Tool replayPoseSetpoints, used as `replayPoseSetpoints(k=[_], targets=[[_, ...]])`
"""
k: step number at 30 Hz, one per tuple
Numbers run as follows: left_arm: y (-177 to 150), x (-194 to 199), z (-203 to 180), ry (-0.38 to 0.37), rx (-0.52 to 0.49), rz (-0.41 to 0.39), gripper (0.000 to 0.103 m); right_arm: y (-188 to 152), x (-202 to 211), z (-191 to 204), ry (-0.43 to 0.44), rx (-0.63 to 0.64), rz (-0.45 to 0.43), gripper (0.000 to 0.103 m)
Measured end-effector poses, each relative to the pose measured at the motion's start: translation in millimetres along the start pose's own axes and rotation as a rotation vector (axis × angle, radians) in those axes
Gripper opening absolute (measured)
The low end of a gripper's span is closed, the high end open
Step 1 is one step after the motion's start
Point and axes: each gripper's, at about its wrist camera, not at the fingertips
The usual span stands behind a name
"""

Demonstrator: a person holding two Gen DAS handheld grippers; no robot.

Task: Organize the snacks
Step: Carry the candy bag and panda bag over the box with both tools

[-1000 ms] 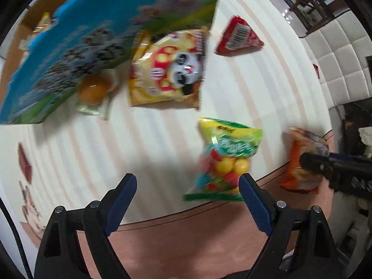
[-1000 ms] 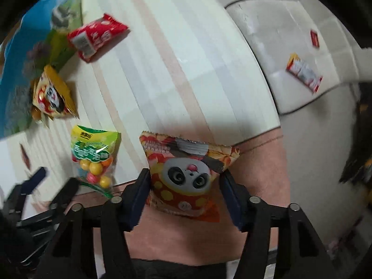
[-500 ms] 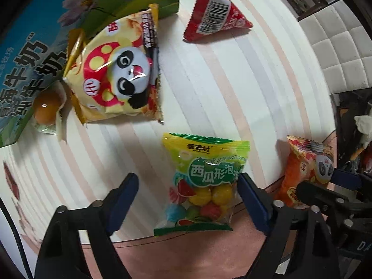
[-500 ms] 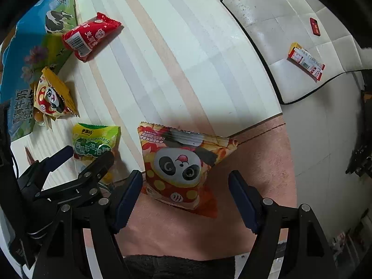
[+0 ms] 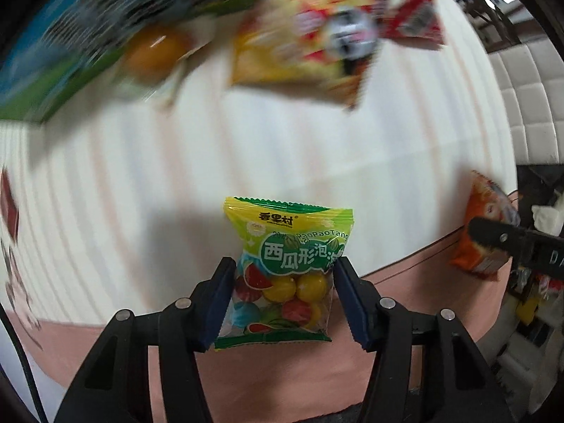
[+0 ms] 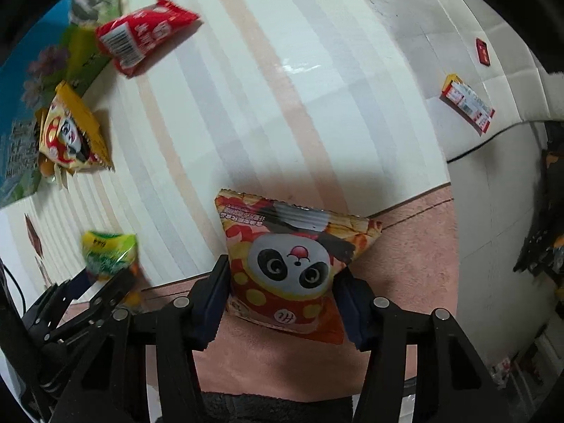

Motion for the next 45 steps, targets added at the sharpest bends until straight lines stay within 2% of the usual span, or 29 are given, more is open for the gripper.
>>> replayPoseSetpoints(k=[4,8,13,17,23,25,30,36,45], targets=[[-15,-2,25,-0.021,0.07,0.012,0.055,-13,-8,24,0.011,0.081,0.041,0.055],[-17,-5,34,-0.057,0.108,0.017,0.057,-23,-15,44,-0.035,0.145,0.033,0.057],[-9,-14,46,-0.054,0.087,0.043,0.06,-25,-23,48,-0.042,0.119,0.054,0.06],[-7,-27,39,-0.029,0.07,0.042,0.06,-28,-28,44,-0.036,0.099,0.067,0.06],[-9,-21,17,-0.006,0.062,0.042,0.057,-24,-26,28,-0.026,0.088,0.062,0.06],[-19,-21,14,-0.005,0.065,0.041,0.056,-26,-25,28,-0.027,0.091,0.056,0.06],[-28,-23,12,-0.006,0.086,0.038,0.054,-36,-26,29,-0.032,0.097,0.027,0.054],[-39,-11,16,-0.008,0.083,0.02,0.053,-54,-22,34,-0.012,0.104,0.012,0.05],[-40,48,15,-0.063,0.094,-0.093,0.052,-59,32,55,0.087,0.169,-0.052,0.049]])
Point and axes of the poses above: each gripper's, at about its wrist camera, not at the fingertips, and x roughly against the way its jaws point, z to its left, y to its top, and after that the axes turned 2 degrees about -x, right-handed
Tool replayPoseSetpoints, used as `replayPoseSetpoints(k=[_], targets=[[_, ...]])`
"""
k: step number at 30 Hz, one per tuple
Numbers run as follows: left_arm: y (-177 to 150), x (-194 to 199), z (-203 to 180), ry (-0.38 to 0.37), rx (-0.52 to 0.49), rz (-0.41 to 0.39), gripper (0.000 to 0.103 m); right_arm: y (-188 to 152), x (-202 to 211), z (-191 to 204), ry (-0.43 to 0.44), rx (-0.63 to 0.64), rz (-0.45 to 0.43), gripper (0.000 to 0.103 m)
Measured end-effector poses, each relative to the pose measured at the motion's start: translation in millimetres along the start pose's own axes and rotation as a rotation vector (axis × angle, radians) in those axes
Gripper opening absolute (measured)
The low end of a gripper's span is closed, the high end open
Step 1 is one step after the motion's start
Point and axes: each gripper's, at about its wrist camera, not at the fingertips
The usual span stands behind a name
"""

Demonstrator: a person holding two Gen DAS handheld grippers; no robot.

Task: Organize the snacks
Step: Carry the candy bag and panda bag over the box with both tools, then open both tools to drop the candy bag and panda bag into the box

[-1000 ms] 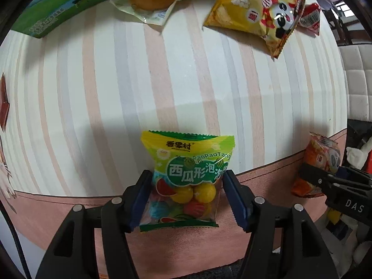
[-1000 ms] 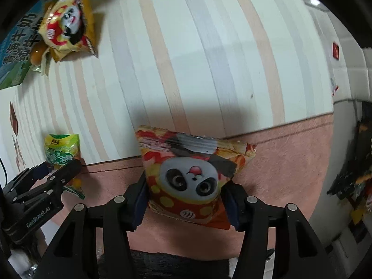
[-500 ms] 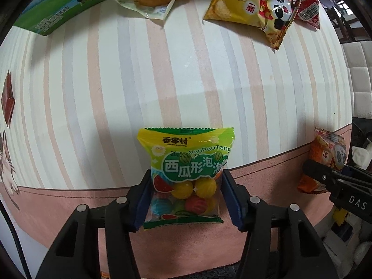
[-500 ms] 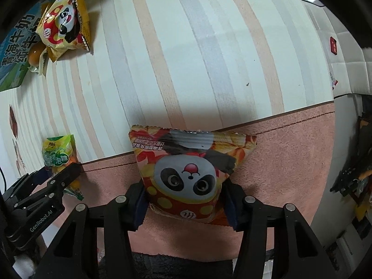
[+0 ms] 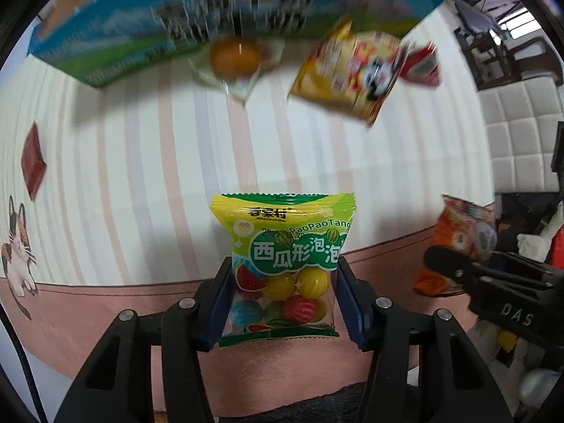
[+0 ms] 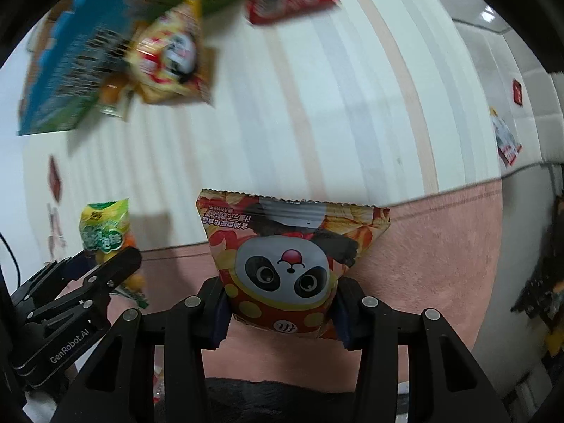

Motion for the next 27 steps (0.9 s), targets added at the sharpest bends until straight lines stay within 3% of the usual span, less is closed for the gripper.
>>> replayPoseSetpoints(k=[9,16,20,27], targets=[[53,98,17,-0.06,0.025,-0.161,0.052,43,98,55,0.112,0.092,-0.142,0.049],[135,145,49,-0.019,0.052,-0.219,0.052,112,153,111,0.079,0.154,-0.252,0.049],[169,132,66,-0.007,0.083,-0.194,0.052,156,151,128,0.019,0.172,-0.252,0.049],[210,92,82,0.073,0.105,-0.108,0.052,200,118,134,-0.039,0.161,-0.204,0.049]])
Point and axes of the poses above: each gripper's, at about its wrist camera, not at the fingertips, and x roughly against the way its jaws point, z to its left, y to its top, and after that the axes turned 2 degrees about -x, right-handed
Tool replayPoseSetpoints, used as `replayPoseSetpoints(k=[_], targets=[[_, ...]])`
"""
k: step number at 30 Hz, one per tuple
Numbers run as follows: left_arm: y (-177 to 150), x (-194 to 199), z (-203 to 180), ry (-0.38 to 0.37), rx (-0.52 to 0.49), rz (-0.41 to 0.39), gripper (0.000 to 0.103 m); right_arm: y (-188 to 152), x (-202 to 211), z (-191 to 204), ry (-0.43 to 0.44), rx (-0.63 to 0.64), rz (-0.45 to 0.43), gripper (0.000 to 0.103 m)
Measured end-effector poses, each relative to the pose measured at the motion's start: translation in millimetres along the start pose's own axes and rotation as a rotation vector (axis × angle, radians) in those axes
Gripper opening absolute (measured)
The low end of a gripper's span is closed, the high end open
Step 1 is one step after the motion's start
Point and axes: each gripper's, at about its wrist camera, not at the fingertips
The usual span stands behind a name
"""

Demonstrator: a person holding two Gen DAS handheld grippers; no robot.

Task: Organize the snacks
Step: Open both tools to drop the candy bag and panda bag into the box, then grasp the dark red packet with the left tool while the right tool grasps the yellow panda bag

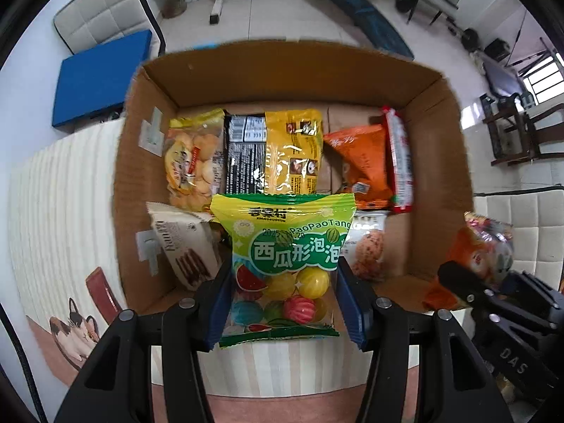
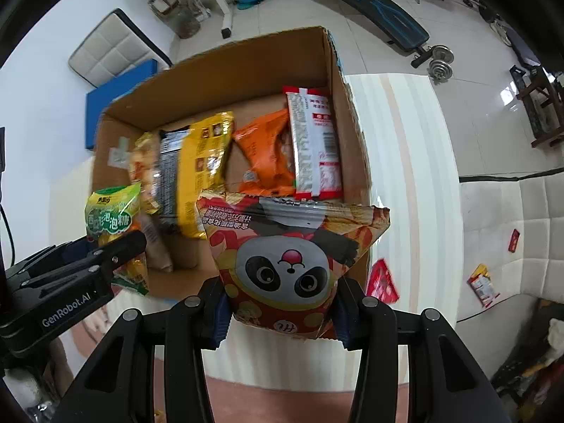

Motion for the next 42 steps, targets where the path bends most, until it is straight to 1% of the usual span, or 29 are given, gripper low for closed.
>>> replayPoseSetpoints(k=[2,6,9,10,11,12,13,15,17,18,21,24,28,30,32,35,39,42], targets=[[4,-12,0,0.01,0.002,0.027,0.052,6,-9,0,-0.007,0.001,0.011,0.049],[4,-33,1,-0.002,0.016,0.079,0.052,12,-25,-4,-0.006,0.0,0.04,0.049],[2,-41,1,-0.002,0.023,0.102,0.052,12,-33,-9,0.003,-0.011,0.068,0.052],[0,-43,1,-0.005,0.026,0.104,0.052,13,-35,-10,-0.004,-0.008,0.072,0.06],[0,-45,1,-0.006,0.028,0.108,0.052,12,-36,-12,-0.017,-0.008,0.068,0.075],[-1,-46,2,-0.005,0.032,0.113,0.052,14,-37,-13,-0.02,-0.007,0.064,0.08],[-2,-46,3,-0.008,0.038,0.118,0.053,14,-38,-13,-0.007,-0.007,0.067,0.081],[-4,-45,6,-0.025,0.054,0.118,0.061,13,-37,-14,-0.002,-0.013,0.07,0.082],[-6,-38,8,-0.028,0.053,0.097,0.08,10,-35,-13,-0.002,-0.009,0.071,0.087],[-6,-34,10,-0.034,0.053,0.086,0.082,8,-34,-11,-0.004,-0.004,0.073,0.088],[-8,-20,15,-0.05,0.053,0.062,0.082,3,-28,-7,-0.024,0.003,0.063,0.092],[-11,-4,19,-0.064,0.043,0.021,0.082,-5,-15,-1,-0.026,-0.001,0.03,0.092],[-17,24,23,-0.052,0.029,-0.09,0.082,-19,7,12,-0.041,0.019,-0.043,0.093],[-23,37,25,-0.039,0.02,-0.15,0.082,-29,20,18,-0.021,0.024,-0.093,0.093],[-34,50,27,-0.034,0.006,-0.209,0.082,-41,31,23,-0.001,0.02,-0.145,0.093],[-56,65,32,-0.015,0.007,-0.292,0.082,-58,38,29,0.02,0.009,-0.194,0.093],[-86,70,44,-0.001,0.036,-0.335,0.082,-91,35,27,0.039,-0.031,-0.22,0.093],[-110,65,51,0.011,0.057,-0.344,0.082,-110,20,16,0.057,-0.086,-0.186,0.093]])
Point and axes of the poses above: each gripper's, at about its wrist camera, not at the fingertips, and x roughly against the way its jaws point, z to its left, y to its top, and after that the axes turned 2 degrees about -x, right-handed
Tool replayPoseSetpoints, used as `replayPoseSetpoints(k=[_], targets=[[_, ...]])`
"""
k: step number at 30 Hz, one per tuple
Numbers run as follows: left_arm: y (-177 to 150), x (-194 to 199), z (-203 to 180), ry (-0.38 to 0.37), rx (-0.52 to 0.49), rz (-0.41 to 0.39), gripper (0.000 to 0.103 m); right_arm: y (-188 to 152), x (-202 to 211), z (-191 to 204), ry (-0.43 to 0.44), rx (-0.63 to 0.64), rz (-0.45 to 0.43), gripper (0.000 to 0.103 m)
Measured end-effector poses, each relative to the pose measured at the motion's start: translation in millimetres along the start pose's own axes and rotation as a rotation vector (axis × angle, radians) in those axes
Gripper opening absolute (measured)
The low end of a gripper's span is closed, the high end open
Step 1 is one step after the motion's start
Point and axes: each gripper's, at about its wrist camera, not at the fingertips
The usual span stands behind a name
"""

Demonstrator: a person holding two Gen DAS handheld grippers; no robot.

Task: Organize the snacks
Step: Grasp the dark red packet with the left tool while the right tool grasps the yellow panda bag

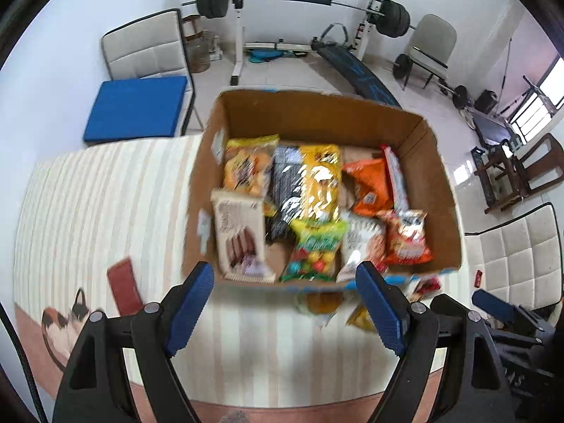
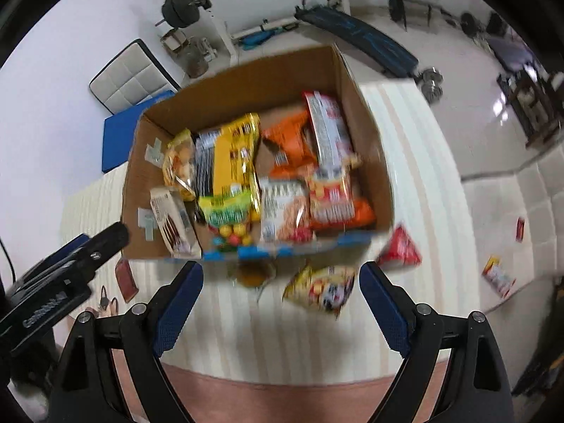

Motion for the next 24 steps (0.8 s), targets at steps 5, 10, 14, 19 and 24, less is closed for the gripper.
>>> replayPoseSetpoints(k=[5,10,14,19,24], targets=[[-35,-23,5,0.016,0.031,0.077,0.082,-27,-44,-34,0.017,-0.126,0.106,0.093],[-60,-50,7,0.043,0.051,0.156,0.082,-32,-85,-53,0.032,-0.174,0.149,0.093],[-72,-65,14,0.07,0.077,0.194,0.082,-29,-115,-59,0.048,-0.2,0.168,0.092],[-84,-78,25,0.099,0.1,0.222,0.082,-25,-141,-62,0.058,-0.242,0.194,0.07],[-91,-81,41,0.112,0.136,0.244,0.082,-34,-138,-55,0.022,-0.22,0.179,0.06]])
Point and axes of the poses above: each gripper's, at about its wrist camera, not at the fingertips, and x roughly against the way its jaws point, z to its left, y to its top, and after that the axes turned 2 degrees about -x, right-handed
